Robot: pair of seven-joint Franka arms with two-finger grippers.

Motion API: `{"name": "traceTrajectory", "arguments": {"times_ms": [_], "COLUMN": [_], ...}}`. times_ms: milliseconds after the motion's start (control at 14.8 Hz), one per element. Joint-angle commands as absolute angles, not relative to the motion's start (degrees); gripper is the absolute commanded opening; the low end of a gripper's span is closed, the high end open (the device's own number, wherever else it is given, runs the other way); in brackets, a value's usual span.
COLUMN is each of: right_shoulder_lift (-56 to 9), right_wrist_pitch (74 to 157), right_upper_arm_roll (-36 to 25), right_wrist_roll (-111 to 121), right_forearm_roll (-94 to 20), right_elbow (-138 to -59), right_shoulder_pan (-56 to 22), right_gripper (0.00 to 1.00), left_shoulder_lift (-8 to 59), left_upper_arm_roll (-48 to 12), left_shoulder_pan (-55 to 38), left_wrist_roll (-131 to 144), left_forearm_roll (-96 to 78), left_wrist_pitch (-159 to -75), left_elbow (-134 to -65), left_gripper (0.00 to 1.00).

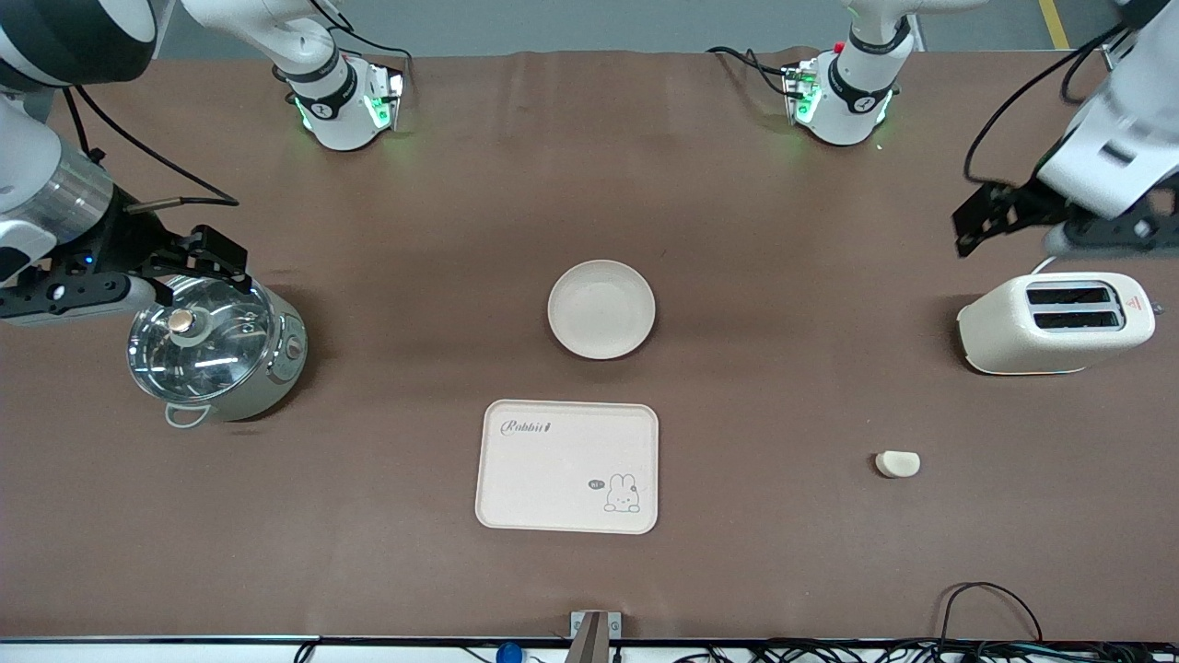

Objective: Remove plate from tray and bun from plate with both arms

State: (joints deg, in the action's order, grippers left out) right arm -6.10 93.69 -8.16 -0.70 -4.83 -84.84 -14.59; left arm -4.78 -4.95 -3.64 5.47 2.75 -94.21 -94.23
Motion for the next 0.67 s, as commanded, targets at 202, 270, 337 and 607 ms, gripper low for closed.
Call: {"name": "traceTrajectory", "arguments": {"times_ms": [202, 270, 337, 607], "right_shoulder_lift": [-1.86, -0.54, 0.86, 5.8], "right_wrist_pitch": [86.76, 85.62, 85.34, 85.96], "right_upper_arm_roll": [-9.23, -9.23, -9.23, -9.14], "right_wrist_roll": [5.18, 5.45, 5.54, 5.63], "right_forearm_roll": [0.0, 0.17, 0.26, 0.35], "right_elbow": [-84.28, -84.98, -86.03, -92.11], "right_shoulder_pan": [-7.22, -6.51, -5.98, -5.01], "right_gripper": [1.0, 1.0, 1.0, 1.0], "left_shoulder_lift": [-9.5, -8.19, -7.48, -5.71], "left_upper_arm_roll": [-0.18, -0.52, -0.61, -0.79], "left_shoulder_pan": [-5.89, -5.8, -5.8, -6.68], "left_wrist_roll": [2.64, 2.9, 2.81, 3.25], "left_forearm_roll": [0.35, 0.35, 0.35, 0.26], "left_wrist_pitch": [-97.82, -97.74, -97.04, -94.31], "left_elbow": [-101.87, -100.3, -98.8, -94.67], "left_gripper": [1.0, 1.0, 1.0, 1.0]}}
